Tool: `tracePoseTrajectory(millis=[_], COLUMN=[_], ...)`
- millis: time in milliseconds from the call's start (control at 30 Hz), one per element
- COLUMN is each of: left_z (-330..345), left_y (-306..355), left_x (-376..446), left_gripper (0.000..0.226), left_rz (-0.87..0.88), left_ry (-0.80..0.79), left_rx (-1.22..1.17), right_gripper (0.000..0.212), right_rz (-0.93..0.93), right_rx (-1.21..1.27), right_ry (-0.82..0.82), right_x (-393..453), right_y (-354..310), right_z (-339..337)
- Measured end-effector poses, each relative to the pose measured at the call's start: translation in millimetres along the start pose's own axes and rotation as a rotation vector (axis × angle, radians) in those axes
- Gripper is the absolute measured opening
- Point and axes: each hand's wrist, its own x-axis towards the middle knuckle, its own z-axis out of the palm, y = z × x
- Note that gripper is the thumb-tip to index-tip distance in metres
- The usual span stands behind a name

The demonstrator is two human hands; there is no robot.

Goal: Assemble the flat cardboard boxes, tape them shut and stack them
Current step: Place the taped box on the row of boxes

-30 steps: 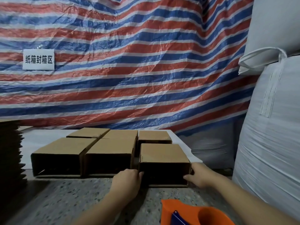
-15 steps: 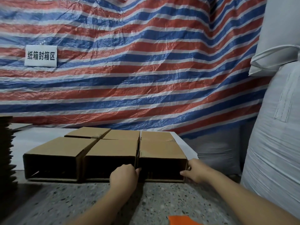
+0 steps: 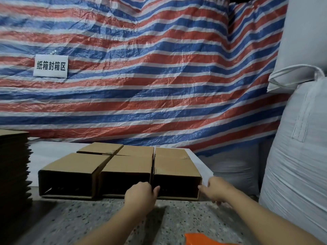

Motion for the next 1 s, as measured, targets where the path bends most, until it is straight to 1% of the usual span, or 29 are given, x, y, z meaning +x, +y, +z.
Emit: tracePoseTrajectory(millis=[133, 233, 300, 333, 400, 467, 533, 567, 600, 667, 700, 733, 767, 867, 900, 933, 1000], left_z=[-39.8, -80.2, -106.5, -119.3, -143.3, -162.5, -175.4, -180.1, -183.6, -188.0, -189.8, -192.6, -194.0, -199.8, -201.3, -202.6, -202.9], left_y=[4.4, 4.6, 1.6, -1.0, -6.7, -13.4, -24.0, -31.1, -39.3, -57.0, -65.2, -74.1, -79.9, -95.0, -100.1, -105.5, -116.1], left_x=[-19.6, -43.0, -64.4, -76.2, -100.5, -126.4, -150.9, -162.4, -172.8, -190.1, -197.1, -204.2, -208.8, -217.5, -219.6, -222.1, -224.3], left_gripper=[0.042, 0.023, 0.018, 0.020, 0.033, 0.049, 0.056, 0.054, 0.047, 0.023, 0.016, 0.015, 0.020, 0.048, 0.052, 0.052, 0.045], left_rz=[0.059, 0.127, 0.179, 0.195, 0.208, 0.197, 0.183, 0.182, 0.187, 0.200, 0.198, 0.189, 0.177, 0.114, 0.092, 0.077, 0.088], left_ry=[-0.005, 0.023, 0.047, 0.044, 0.015, -0.006, 0.003, 0.008, 0.018, 0.051, 0.067, 0.072, 0.070, 0.076, 0.078, 0.085, 0.116], left_rx=[-0.035, -0.059, -0.082, -0.089, -0.106, -0.135, -0.171, -0.184, -0.188, -0.205, -0.241, -0.280, -0.298, -0.299, -0.329, -0.352, -0.348], right_gripper=[0.044, 0.039, 0.038, 0.036, 0.033, 0.037, 0.042, 0.041, 0.040, 0.042, 0.042, 0.040, 0.036, 0.025, 0.024, 0.024, 0.025], right_rz=[-0.002, -0.055, -0.092, -0.113, -0.152, -0.182, -0.225, -0.245, -0.263, -0.294, -0.307, -0.322, -0.332, -0.357, -0.362, -0.372, -0.393], right_rx=[-0.015, -0.040, -0.038, -0.022, 0.027, 0.055, 0.054, 0.058, 0.064, 0.071, 0.072, 0.072, 0.073, 0.076, 0.086, 0.099, 0.115], right_ry=[0.059, 0.120, 0.154, 0.172, 0.214, 0.255, 0.260, 0.248, 0.231, 0.195, 0.178, 0.164, 0.151, 0.099, 0.084, 0.078, 0.093], right_x=[-37.9, -72.7, -97.7, -110.6, -137.7, -166.4, -193.0, -206.4, -219.6, -243.8, -253.9, -262.5, -268.4, -281.0, -284.5, -287.8, -291.5], right_y=[-13.9, -34.1, -51.6, -61.1, -79.8, -97.0, -111.0, -117.6, -123.7, -135.7, -141.4, -148.5, -153.6, -169.1, -173.7, -177.5, -182.7], right_z=[-32.8, -60.5, -73.3, -77.5, -82.3, -81.9, -75.1, -70.5, -66.1, -58.6, -55.1, -51.6, -48.0, -41.3, -39.3, -36.5, -29.1])
